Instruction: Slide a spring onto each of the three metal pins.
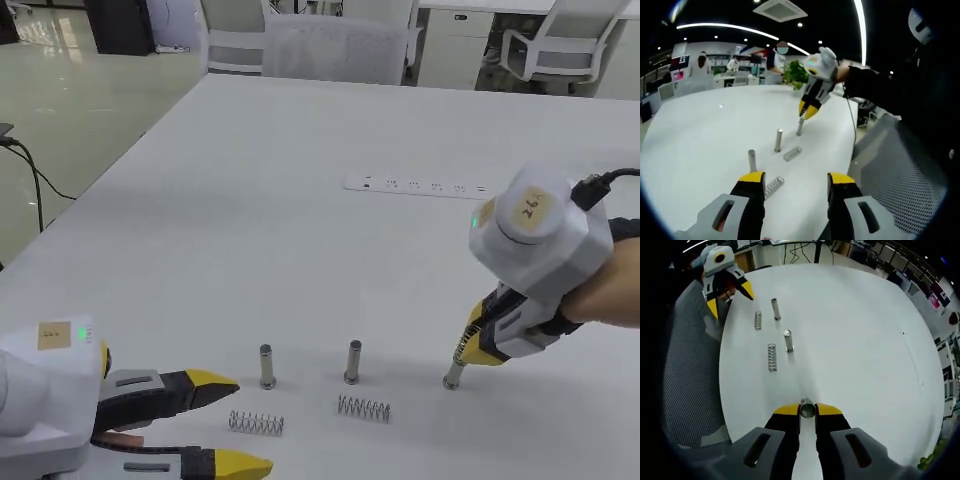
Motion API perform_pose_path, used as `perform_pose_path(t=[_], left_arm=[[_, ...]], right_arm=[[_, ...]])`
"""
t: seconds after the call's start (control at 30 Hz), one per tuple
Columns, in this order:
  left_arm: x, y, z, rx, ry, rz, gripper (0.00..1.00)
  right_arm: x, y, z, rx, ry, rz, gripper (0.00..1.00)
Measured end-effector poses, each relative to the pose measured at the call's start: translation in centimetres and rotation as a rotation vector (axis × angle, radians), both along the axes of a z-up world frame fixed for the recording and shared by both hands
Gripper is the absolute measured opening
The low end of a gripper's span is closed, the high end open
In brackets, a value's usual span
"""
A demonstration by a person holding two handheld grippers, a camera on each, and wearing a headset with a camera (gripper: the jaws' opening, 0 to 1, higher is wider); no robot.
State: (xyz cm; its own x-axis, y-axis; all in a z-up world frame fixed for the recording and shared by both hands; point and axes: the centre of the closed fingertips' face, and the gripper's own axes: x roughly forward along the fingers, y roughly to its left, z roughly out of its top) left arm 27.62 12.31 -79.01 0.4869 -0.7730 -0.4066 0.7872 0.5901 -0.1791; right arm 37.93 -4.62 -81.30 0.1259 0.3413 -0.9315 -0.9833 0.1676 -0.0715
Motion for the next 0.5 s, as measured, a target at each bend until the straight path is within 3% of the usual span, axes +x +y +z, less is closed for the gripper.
perform_pose_path(t=[0.5], left_arm=[[-0.1,0.0,0.0,0.003,0.000,-0.003,0.44]], right_arm=[[0.2,0.2,-2.1,-0.007,0.014,-0.017,0.08]])
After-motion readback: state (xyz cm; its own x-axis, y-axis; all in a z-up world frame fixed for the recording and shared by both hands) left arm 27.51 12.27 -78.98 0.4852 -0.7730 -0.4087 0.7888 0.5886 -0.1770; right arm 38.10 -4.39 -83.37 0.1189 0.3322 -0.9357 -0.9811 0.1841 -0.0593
